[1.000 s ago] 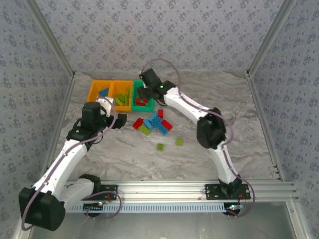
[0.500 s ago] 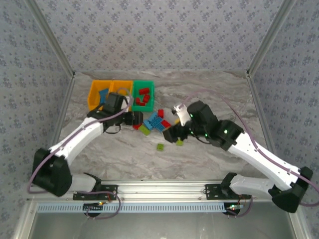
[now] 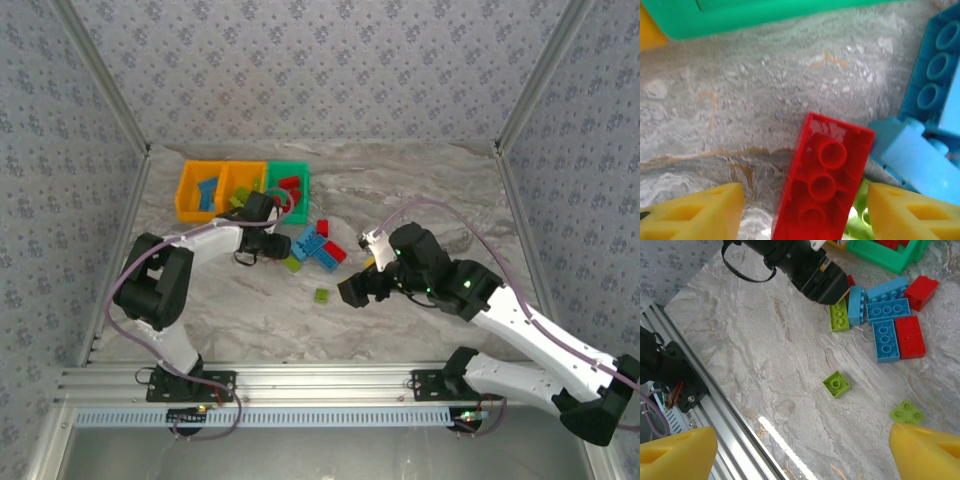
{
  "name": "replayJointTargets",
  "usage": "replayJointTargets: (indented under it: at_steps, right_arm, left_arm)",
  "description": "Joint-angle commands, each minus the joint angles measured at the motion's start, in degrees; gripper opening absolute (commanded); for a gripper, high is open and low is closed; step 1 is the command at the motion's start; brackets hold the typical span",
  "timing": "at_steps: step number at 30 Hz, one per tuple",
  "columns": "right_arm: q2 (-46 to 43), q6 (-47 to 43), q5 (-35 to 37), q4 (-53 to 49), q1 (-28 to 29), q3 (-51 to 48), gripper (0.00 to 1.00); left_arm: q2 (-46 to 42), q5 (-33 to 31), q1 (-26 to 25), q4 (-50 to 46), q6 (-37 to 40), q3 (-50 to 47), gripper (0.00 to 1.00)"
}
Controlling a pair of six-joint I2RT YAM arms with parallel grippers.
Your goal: Sort the legos into containers by color
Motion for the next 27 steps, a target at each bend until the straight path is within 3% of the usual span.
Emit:
replayJointTargets:
  at_steps: [1,10,12,15,22,27]
  right_arm:
    - [0.8,0.3,0.9,-1.5,-0.1,2.8,0.91]
    - [1.1,0.6,1.4,-1.8,0.0,3.7,0.92]
    - [1.1,0.9,1.6,-1.8,0.1,3.8,0.92]
    - [1.4,1.5,1.8,-1.7,0.0,3.7,0.92]
    - [2.7,1.8,1.7,-1.0,1.1,3.7,0.93]
    - [3.0,2.9,4.8,0.9,1.1,3.5,0.93]
  left_arm:
    - [1.5,-1.5,-0.1,2.0,1.2,2.5,0.63]
    - [5.9,0.4,0.0,1.0,2.6,4.7,0.57]
    - [6.3,-0.2,0.0,1.3,2.3,4.6,0.50]
    - [5.7,-0.5,-0.1,1.8,1.8,4.0,0.29]
    - [-5.4,-0.9,-1.3,2.5,-2.4,1.9,0.28]
    - [-9.7,-9.9,-3.4,6.8,-4.0,4.5,0.27]
